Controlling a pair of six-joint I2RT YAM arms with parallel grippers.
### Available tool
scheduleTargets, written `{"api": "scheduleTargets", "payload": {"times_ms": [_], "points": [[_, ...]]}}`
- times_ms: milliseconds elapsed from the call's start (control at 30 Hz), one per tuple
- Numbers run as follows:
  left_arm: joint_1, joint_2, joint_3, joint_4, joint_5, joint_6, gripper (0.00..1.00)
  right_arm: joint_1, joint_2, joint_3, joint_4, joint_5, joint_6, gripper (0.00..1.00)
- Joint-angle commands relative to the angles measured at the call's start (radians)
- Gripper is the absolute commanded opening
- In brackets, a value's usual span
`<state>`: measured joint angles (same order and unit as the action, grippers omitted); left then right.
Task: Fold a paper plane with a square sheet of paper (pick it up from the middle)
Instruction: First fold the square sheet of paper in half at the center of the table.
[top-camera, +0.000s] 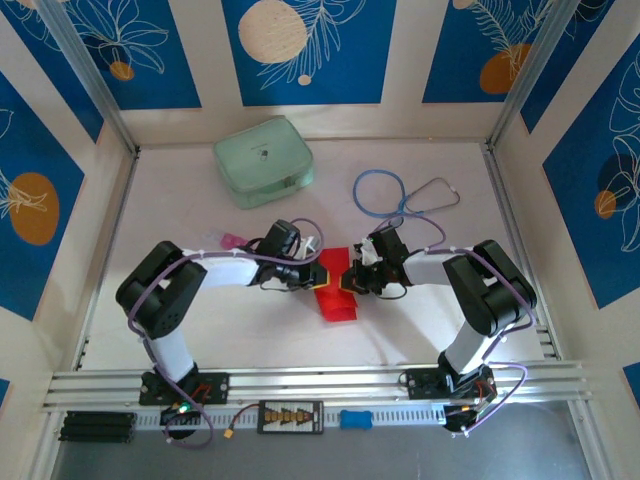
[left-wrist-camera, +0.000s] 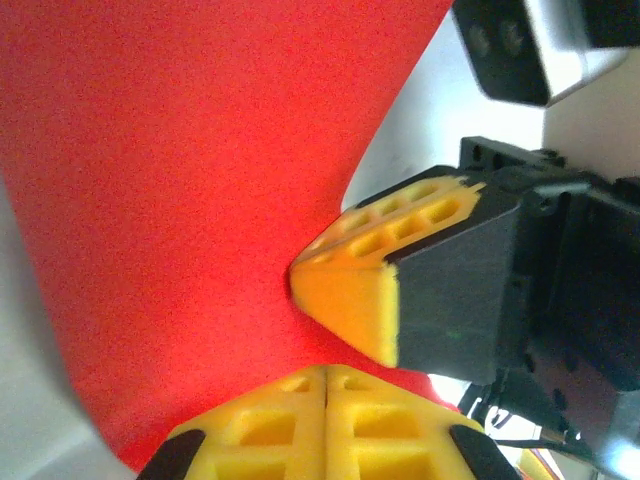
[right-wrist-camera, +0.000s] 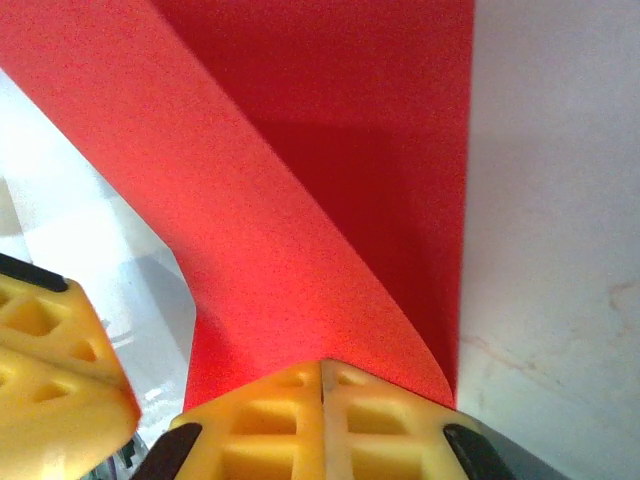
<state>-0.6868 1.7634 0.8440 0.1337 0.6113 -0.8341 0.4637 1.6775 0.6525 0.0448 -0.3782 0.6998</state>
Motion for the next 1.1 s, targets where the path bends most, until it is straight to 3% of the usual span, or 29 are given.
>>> {"api": "scheduleTargets", "payload": {"times_ms": [0, 300, 600, 1067], "points": [[-0.009, 0.033, -0.042, 0.016, 0.013, -0.02, 0.0, 0.002, 0.027, -0.051, -0.127, 0.117, 0.0, 0.0], [-0.009, 0.05, -0.092, -0.057, -0.054, 0.063, 0.0, -0.001, 0.018, -0.064, -0.128, 0.121, 0.003, 0.0], [-0.04, -0.068, -0.048, -0.05, -0.032, -0.002, 0.0, 0.0, 0.006, -0.063, -0.137, 0.127, 0.006, 0.0], [-0.062, 0.049, -0.157, 0.046, -0.047, -0.043, 0.0, 0.0, 0.004, -0.07, -0.125, 0.13, 0.012, 0.0]]}}
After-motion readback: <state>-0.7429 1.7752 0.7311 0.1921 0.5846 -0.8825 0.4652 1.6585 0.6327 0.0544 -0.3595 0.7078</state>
